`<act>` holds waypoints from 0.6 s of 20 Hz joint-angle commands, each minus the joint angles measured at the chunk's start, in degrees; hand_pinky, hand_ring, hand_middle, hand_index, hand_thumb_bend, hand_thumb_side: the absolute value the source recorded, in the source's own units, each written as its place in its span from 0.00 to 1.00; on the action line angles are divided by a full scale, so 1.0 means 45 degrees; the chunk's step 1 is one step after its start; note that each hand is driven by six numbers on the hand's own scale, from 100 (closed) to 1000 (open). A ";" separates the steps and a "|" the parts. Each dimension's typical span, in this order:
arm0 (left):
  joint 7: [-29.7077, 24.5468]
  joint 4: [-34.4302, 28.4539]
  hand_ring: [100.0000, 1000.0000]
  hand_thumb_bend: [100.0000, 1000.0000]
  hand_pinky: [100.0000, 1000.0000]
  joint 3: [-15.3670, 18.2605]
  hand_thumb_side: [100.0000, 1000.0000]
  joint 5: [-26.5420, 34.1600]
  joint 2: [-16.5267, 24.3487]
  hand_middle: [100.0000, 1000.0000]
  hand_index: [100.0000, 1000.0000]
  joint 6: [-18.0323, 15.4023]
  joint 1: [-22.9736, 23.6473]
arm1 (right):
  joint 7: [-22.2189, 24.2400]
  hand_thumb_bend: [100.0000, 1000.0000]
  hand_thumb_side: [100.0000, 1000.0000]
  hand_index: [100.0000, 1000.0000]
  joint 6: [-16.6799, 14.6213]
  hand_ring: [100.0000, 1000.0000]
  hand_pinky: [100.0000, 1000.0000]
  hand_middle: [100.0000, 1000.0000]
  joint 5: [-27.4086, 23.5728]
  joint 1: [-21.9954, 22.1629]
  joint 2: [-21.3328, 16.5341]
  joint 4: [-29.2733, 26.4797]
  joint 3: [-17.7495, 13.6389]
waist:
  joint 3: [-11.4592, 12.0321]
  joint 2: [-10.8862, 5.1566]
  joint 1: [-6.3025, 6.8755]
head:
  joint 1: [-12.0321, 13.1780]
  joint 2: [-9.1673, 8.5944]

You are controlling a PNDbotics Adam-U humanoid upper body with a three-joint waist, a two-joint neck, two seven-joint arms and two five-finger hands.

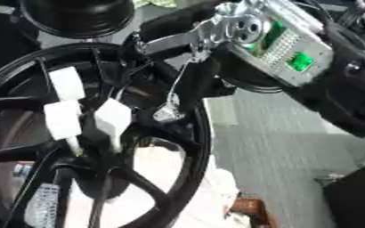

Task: Pull the pin out of the wheel hub.

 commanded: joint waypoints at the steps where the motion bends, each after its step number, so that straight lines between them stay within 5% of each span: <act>1: -0.0029 -0.0212 0.69 0.00 0.77 0.0002 0.55 0.0105 0.0149 0.73 0.80 0.0050 -0.0158 | 0.0448 0.30 0.31 0.82 0.0307 0.90 0.90 0.79 0.0330 -0.0287 0.0022 -0.0076 0.0045 | 0.0015 -0.0185 0.0105 | -0.0293 -0.0114; 12: -0.0080 -0.0212 0.69 0.00 0.77 -0.0044 0.55 0.0133 0.0066 0.73 0.80 0.0159 -0.0127 | 0.0623 0.30 0.30 0.82 0.0712 0.91 0.90 0.80 0.0710 -0.0540 0.0651 -0.0076 0.0689 | 0.0035 -0.0236 0.0132 | -0.0512 -0.0172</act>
